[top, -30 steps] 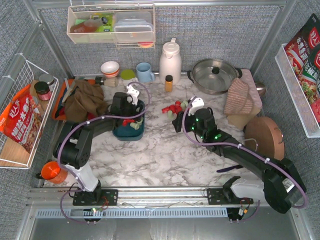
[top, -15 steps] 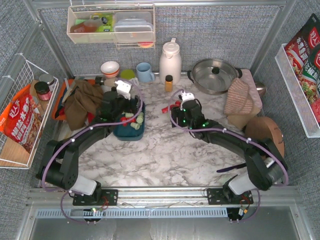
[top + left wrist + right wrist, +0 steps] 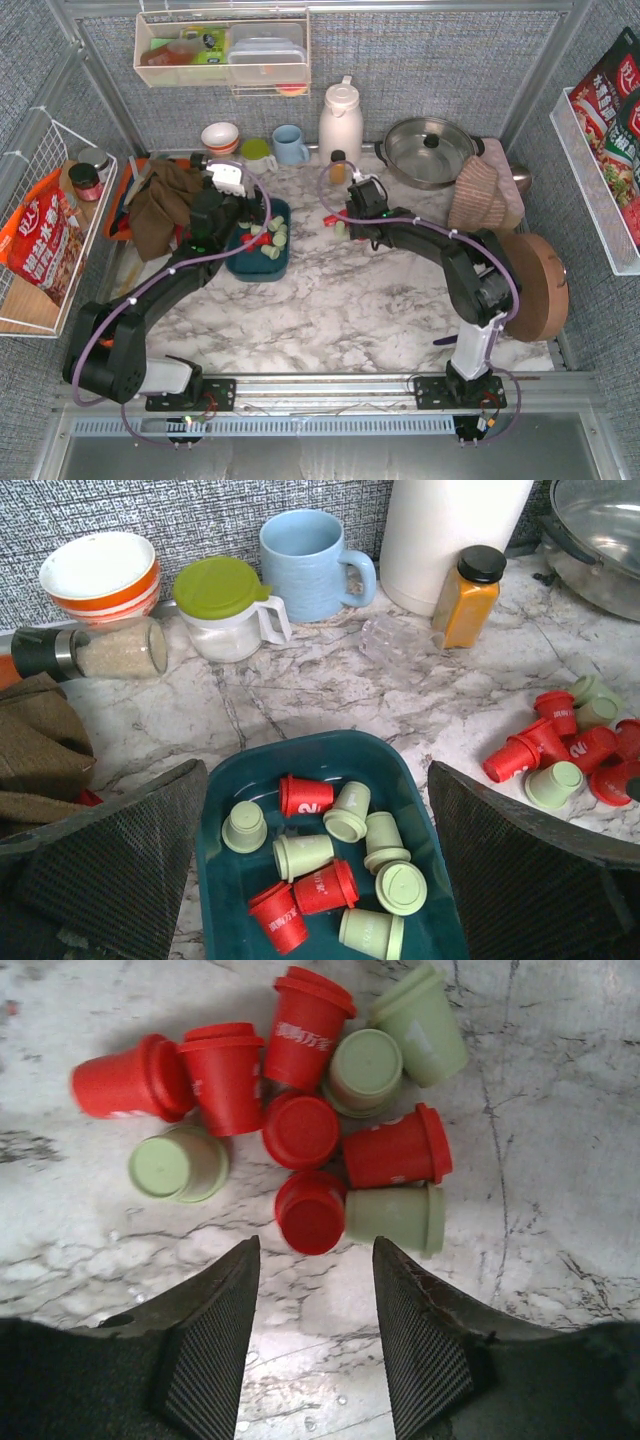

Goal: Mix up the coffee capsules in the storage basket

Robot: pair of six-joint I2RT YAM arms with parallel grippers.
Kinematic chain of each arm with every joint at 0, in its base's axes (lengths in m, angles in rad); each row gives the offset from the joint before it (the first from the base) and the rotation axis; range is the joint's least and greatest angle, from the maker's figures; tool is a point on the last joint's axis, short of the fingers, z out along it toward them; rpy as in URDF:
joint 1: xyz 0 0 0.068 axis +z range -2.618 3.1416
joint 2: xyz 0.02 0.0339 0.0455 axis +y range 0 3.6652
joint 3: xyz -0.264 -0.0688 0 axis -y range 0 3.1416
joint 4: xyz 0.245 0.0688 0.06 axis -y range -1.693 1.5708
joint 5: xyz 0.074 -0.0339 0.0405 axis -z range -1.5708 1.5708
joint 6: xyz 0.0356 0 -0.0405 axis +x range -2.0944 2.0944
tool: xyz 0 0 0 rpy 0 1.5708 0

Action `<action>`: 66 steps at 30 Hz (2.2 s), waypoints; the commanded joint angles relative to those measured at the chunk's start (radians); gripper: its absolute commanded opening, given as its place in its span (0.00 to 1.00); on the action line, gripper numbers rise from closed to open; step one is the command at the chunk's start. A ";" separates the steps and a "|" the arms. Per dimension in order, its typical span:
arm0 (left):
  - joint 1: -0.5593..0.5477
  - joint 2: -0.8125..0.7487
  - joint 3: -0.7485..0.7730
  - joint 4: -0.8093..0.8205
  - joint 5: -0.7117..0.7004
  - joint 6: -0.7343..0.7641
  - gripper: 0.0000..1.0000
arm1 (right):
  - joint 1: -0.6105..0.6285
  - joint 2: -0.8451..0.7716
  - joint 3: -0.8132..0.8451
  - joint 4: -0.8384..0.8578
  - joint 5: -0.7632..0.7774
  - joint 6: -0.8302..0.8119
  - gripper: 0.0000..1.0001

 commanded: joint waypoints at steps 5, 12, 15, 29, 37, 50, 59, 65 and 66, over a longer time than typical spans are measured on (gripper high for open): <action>0.002 -0.007 0.005 0.044 -0.058 -0.050 0.99 | -0.038 0.085 0.070 -0.079 -0.049 -0.006 0.52; 0.002 0.006 0.033 -0.003 -0.115 -0.109 0.99 | -0.051 0.120 0.094 -0.075 -0.077 -0.009 0.49; 0.003 0.016 0.056 -0.037 -0.077 -0.109 0.99 | -0.053 0.118 0.094 -0.072 -0.083 -0.010 0.41; 0.003 0.024 0.024 0.025 -0.026 -0.133 0.99 | -0.054 -0.020 0.026 -0.058 -0.113 0.004 0.18; 0.001 0.051 0.028 0.043 0.112 -0.145 0.99 | -0.023 -0.275 -0.154 0.042 -0.261 0.038 0.18; -0.177 0.059 -0.148 0.288 0.367 0.174 0.99 | 0.044 -0.473 -0.440 0.471 -0.634 0.070 0.18; -0.215 0.050 -0.280 0.475 0.586 0.345 0.99 | 0.112 -0.536 -0.435 0.471 -0.648 0.069 0.18; -0.227 0.051 -0.287 0.477 0.625 0.372 0.99 | 0.125 -0.543 -0.430 0.458 -0.641 0.058 0.18; -0.230 0.049 -0.288 0.478 0.630 0.376 0.99 | 0.126 -0.544 -0.430 0.457 -0.638 0.055 0.18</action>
